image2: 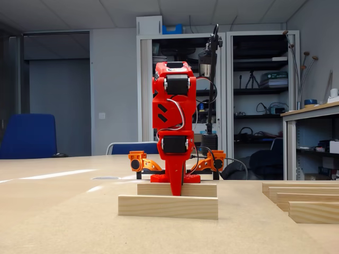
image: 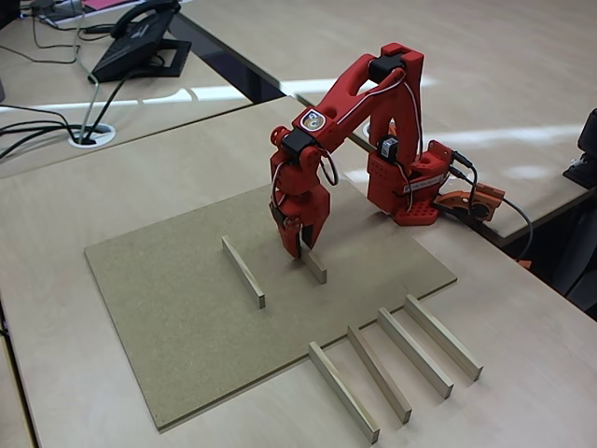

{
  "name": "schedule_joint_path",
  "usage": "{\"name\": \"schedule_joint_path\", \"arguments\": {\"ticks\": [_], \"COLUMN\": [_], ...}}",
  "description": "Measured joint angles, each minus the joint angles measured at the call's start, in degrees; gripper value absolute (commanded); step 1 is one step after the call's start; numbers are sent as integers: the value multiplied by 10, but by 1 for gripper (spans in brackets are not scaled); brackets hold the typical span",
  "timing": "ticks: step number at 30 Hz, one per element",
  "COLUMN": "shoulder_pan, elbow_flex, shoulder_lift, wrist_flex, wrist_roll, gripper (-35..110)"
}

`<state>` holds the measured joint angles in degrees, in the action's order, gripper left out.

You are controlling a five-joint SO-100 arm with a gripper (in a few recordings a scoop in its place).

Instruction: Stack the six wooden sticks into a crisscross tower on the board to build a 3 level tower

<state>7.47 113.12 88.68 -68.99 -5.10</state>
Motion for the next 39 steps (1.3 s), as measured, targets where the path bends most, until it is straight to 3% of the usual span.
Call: {"name": "schedule_joint_path", "arguments": {"ticks": [14,26,39], "shoulder_pan": [-4,-4,23], "elbow_flex": [-21,-22,9], "shoulder_lift": [-18,-18,23], "wrist_flex": [-1,-9,-30], "wrist_roll": [7,-4,-58], "gripper": [0,21,29]}}
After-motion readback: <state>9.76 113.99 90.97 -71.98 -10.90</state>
